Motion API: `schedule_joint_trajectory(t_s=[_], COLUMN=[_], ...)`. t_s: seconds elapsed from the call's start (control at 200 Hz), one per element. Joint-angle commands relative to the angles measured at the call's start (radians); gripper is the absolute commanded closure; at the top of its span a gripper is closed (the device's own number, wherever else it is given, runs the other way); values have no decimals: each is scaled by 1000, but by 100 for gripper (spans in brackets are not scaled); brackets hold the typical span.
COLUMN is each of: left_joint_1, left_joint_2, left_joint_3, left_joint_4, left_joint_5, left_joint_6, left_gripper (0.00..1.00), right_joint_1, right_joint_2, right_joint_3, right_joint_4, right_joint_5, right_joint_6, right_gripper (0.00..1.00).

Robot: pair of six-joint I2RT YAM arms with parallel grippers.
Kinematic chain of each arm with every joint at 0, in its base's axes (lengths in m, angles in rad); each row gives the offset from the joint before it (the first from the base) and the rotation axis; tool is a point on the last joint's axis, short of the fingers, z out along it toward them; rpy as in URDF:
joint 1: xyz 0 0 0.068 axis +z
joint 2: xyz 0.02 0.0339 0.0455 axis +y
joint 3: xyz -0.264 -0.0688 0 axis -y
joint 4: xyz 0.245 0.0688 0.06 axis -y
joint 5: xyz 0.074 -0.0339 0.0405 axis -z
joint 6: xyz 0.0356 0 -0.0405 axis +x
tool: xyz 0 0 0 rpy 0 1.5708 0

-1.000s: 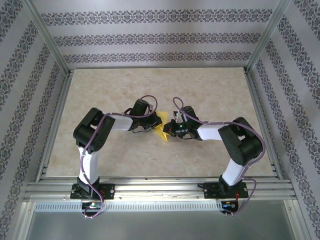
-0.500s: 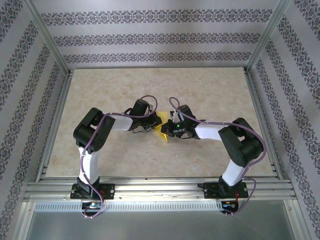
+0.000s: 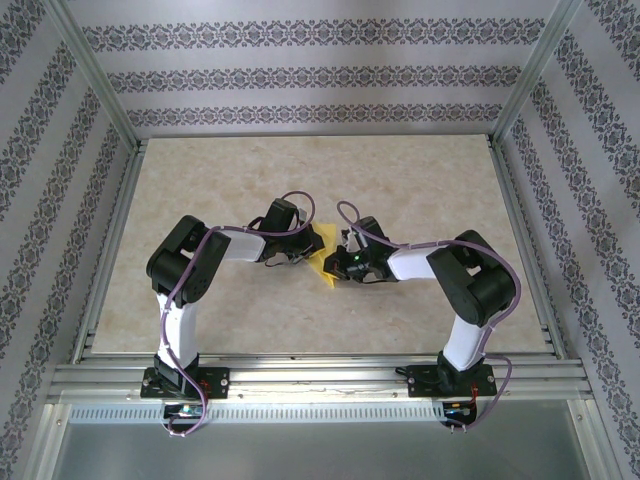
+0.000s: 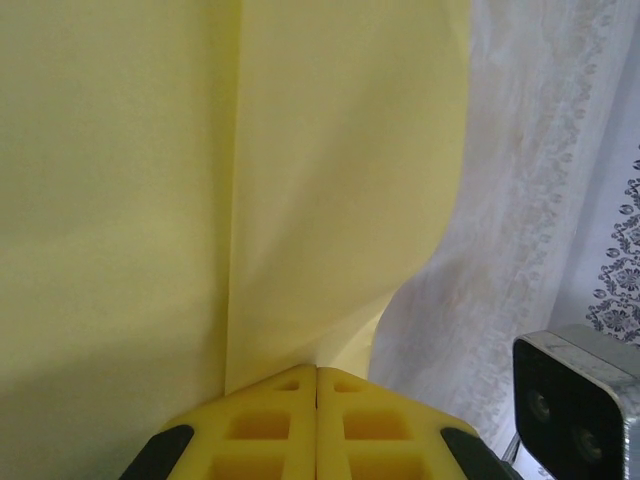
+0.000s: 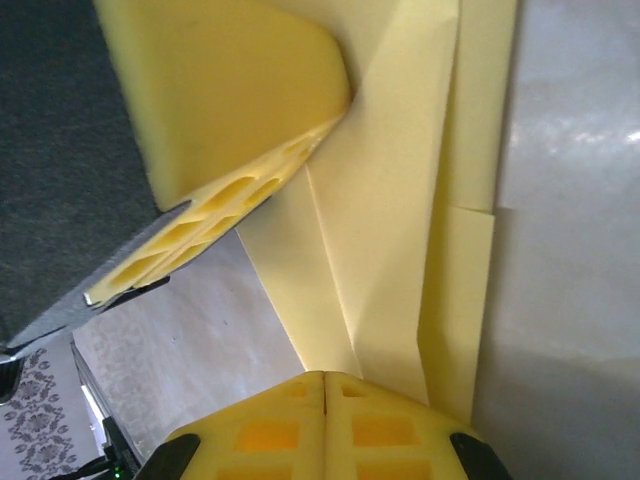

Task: Fold a paper plane with a square sheet of paper (pick it up from the middle)
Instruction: Fourth fold the wing at the center of the table.

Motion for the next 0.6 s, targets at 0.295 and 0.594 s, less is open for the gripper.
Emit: schedule_joint_trajectory(t_s=[0.295,0.594], left_joint_1=[5,6], left_joint_2=[32,38], left_joint_3=[-32,-41], left_joint_4=[-10,6], left_joint_5=[-10,-10], left_joint_6=[-6,-21], left_gripper=[92,93], right_joint_1=[8,25], right_joint_2=[-47,-86], right_joint_3=[-61,-139], right_joint_4=[-23,-42], right_joint_5=[-1,12], right_joint_6=[9,-5], right_gripper=[100,100])
